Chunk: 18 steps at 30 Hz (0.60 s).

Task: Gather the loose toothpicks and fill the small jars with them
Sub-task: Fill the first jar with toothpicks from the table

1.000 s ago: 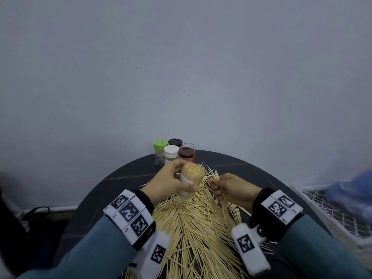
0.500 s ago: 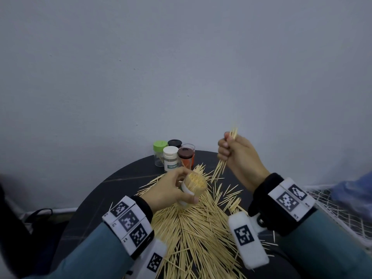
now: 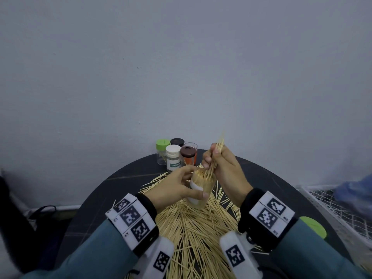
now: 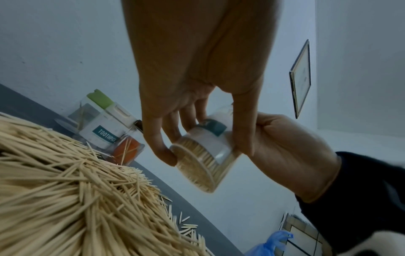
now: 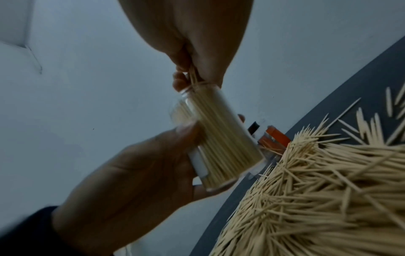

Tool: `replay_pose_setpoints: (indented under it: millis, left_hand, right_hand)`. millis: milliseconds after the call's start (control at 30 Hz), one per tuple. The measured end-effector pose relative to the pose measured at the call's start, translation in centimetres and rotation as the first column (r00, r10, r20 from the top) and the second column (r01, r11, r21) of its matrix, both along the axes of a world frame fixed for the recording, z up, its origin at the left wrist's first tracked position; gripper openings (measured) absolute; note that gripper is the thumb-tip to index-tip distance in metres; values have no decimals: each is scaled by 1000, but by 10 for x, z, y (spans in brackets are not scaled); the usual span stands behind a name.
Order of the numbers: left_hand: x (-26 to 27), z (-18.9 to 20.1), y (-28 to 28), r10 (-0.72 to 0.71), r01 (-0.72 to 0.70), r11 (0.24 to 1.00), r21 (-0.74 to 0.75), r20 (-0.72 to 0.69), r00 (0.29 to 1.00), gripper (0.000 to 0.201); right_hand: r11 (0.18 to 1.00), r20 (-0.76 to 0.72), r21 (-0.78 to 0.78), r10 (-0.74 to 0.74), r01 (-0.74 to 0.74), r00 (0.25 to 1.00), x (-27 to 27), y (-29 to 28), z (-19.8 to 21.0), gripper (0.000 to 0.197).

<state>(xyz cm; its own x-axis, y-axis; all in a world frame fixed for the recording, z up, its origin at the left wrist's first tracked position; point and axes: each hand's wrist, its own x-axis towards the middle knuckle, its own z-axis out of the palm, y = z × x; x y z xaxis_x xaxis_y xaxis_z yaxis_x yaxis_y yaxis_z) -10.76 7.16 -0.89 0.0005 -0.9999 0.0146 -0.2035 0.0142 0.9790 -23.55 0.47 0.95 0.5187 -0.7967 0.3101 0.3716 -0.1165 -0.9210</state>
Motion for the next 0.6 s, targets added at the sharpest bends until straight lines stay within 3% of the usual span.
replay_pose_setpoints:
  millis: [300, 500, 600]
  left_hand:
    - [1, 2, 1, -21, 19, 999, -33, -61, 998, 56]
    - [2, 3, 0, -18, 15, 999, -46, -82, 996, 71]
    - [3, 2, -1, -1, 0, 1000, -20, -78, 997, 59]
  right_hand:
    - [994, -85, -103, 23, -31, 996, -3, 1, -7, 18]
    - [990, -157, -117, 65, -84, 986, -3, 3, -9, 15]
    - [993, -137, -82, 77, -89, 988, -4, 3, -7, 18]
